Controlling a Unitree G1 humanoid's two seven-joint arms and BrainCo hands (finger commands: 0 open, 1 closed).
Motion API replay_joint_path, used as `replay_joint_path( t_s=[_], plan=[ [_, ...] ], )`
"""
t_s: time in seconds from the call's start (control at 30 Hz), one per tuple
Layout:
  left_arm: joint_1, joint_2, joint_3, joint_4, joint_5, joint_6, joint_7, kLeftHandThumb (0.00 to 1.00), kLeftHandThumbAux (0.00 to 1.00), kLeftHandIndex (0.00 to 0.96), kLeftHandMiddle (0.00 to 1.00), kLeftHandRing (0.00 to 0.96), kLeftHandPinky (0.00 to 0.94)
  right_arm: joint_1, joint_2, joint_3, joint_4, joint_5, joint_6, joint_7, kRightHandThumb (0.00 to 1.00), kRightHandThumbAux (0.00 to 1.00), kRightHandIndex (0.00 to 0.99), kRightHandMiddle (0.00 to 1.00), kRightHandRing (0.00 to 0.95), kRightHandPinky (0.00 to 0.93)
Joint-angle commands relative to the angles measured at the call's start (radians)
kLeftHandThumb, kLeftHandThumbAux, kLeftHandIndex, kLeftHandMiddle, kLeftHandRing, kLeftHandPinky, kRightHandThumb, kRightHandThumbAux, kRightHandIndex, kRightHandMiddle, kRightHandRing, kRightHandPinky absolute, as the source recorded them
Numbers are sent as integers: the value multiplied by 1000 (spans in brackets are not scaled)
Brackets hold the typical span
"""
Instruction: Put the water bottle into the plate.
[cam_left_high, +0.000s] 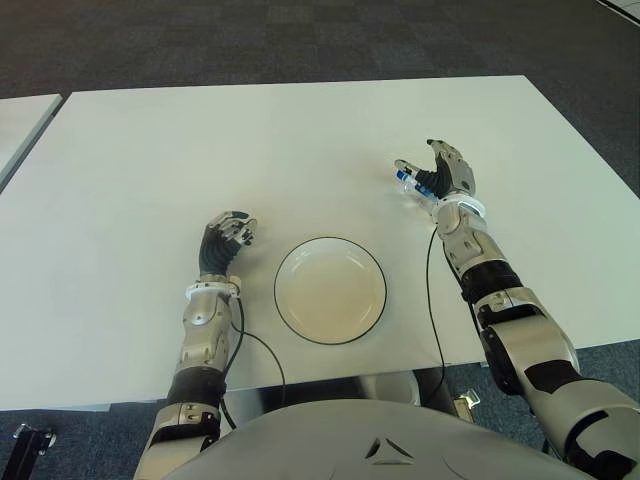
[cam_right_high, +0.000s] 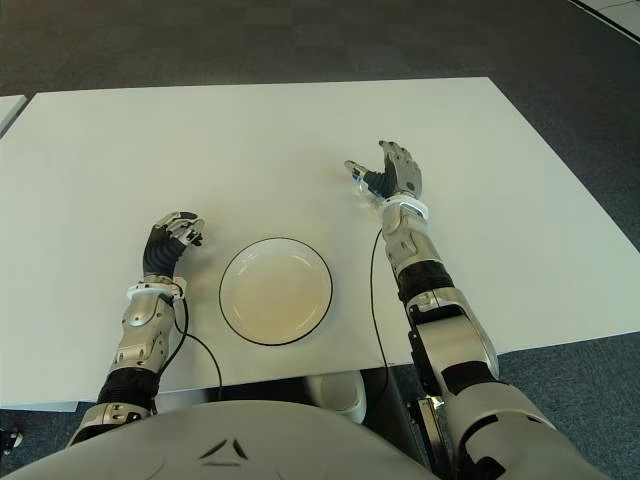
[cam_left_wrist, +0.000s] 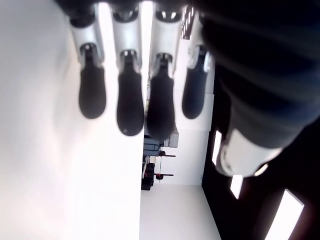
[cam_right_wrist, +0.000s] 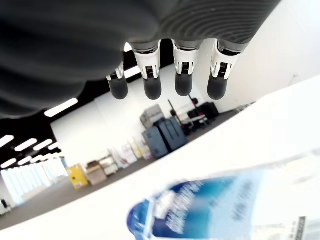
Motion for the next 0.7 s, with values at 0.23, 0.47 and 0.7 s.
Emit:
replay_joint_path(
  t_s=[0.23, 0.47, 0.7],
  plan=[
    [11, -6, 6, 11, 0, 25, 5, 711, 709, 437, 637, 615, 595, -74, 54, 54, 241, 14, 61, -26, 605, 256, 0, 0, 0, 0],
    [10, -13, 9, 13, -4, 24, 6, 710, 710, 436, 631, 608, 597, -92, 71, 100, 383, 13, 83, -38, 510, 315, 0, 0, 0, 0],
    [10, -14, 11, 13, -12, 18, -5, 710, 710, 436, 645, 625, 617, -99, 89, 154, 460, 2, 131, 1, 475, 344, 0, 0, 0, 0]
  ],
)
